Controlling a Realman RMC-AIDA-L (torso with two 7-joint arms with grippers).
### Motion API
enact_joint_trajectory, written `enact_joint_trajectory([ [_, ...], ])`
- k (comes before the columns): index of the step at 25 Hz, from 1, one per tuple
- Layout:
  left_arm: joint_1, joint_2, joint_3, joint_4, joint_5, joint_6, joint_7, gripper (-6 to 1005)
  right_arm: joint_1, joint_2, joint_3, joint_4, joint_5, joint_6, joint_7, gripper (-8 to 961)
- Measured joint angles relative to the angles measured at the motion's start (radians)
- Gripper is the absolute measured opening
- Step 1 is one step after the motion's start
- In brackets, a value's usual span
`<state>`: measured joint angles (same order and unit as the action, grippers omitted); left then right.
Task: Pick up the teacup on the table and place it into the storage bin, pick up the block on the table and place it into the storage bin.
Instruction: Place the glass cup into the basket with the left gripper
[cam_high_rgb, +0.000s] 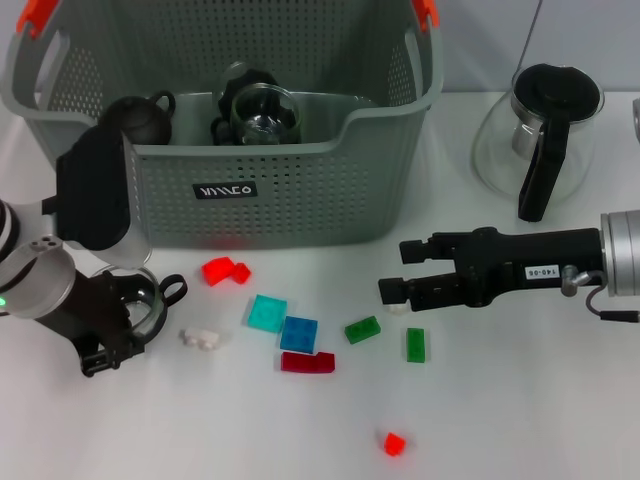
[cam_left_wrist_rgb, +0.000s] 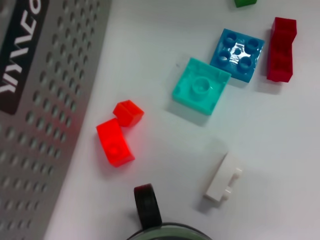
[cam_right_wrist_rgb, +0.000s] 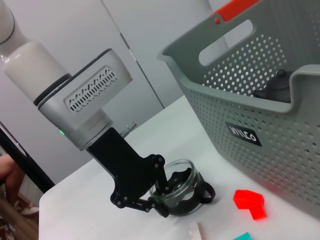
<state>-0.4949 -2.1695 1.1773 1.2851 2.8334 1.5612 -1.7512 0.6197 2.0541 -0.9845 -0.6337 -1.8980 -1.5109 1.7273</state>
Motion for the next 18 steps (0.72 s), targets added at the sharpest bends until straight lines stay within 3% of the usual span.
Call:
enact_joint_trajectory([
  [4, -0.001, -0.001, -0.011, 0.036, -0.024, 0.075, -0.01, 50, 0.0, -0.003, 0.001, -0.001, 0.0, 0.0, 0.0, 927],
  [9, -0.002, -0.001, -0.052, 0.119, -0.166, 0.227, -0.064, 50, 0.0, -0.007, 0.001, 0.0, 0.0, 0.0, 0.0, 928],
  [13, -0.044, 0.001, -0.201, 0.134, -0.323, 0.27, -0.144, 51, 0.0, -0.008, 0.001, 0.0, -0.004, 0.0, 0.0, 928],
  [18, -0.141, 0.024, -0.371, 0.129, -0.479, 0.329, -0.26, 51, -0.01, -0.012, 0.001, 0.0, -0.007, 0.0, 0.0, 928],
])
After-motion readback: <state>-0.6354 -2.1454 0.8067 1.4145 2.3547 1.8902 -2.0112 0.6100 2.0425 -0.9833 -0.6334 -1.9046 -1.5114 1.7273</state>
